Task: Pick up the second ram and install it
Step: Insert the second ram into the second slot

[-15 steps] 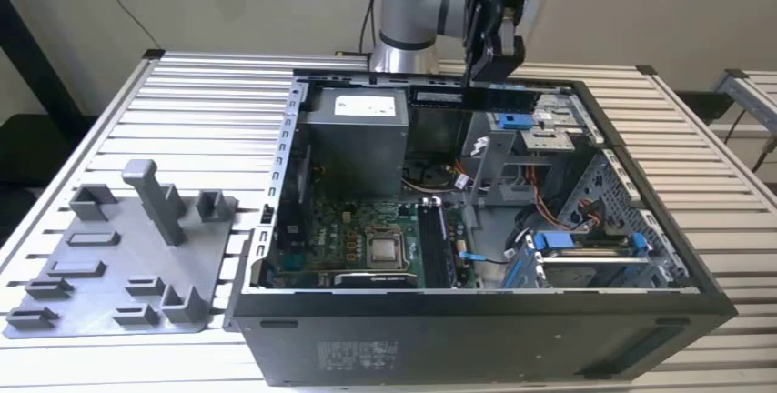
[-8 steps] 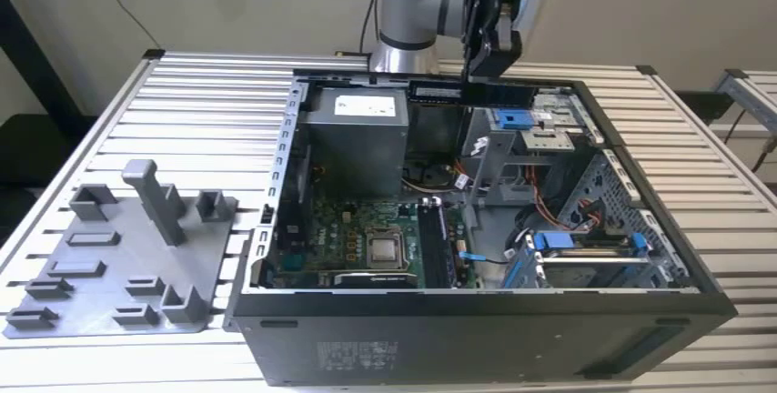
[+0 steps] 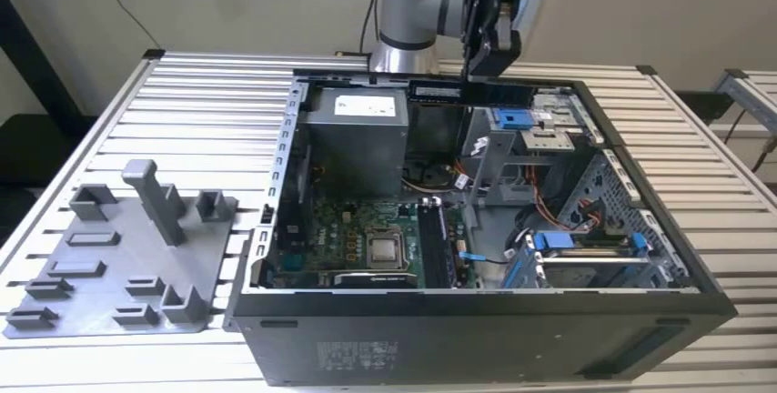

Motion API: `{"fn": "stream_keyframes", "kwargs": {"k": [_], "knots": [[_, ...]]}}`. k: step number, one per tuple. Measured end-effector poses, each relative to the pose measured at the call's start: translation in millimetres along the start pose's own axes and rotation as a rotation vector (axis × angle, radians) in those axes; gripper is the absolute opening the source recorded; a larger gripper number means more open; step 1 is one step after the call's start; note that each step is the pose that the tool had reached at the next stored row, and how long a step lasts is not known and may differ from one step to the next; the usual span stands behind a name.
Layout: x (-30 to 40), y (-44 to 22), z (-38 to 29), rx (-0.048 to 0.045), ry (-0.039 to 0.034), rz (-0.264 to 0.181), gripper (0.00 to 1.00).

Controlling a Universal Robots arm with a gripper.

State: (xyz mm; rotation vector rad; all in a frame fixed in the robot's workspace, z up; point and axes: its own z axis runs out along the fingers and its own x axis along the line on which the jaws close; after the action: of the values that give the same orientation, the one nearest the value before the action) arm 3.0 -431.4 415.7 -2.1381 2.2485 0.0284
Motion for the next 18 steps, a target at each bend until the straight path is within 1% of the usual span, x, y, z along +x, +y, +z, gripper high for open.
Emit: {"fn": "stream_keyframes", "kwargs": {"k": [7, 18], "knots": [[0.0, -0.1, 0.0, 0.0006, 0.0000, 0.002, 0.14], [0.0, 0.0, 0.7, 0.0056, 0.0017, 0.127, 0.14]]}}
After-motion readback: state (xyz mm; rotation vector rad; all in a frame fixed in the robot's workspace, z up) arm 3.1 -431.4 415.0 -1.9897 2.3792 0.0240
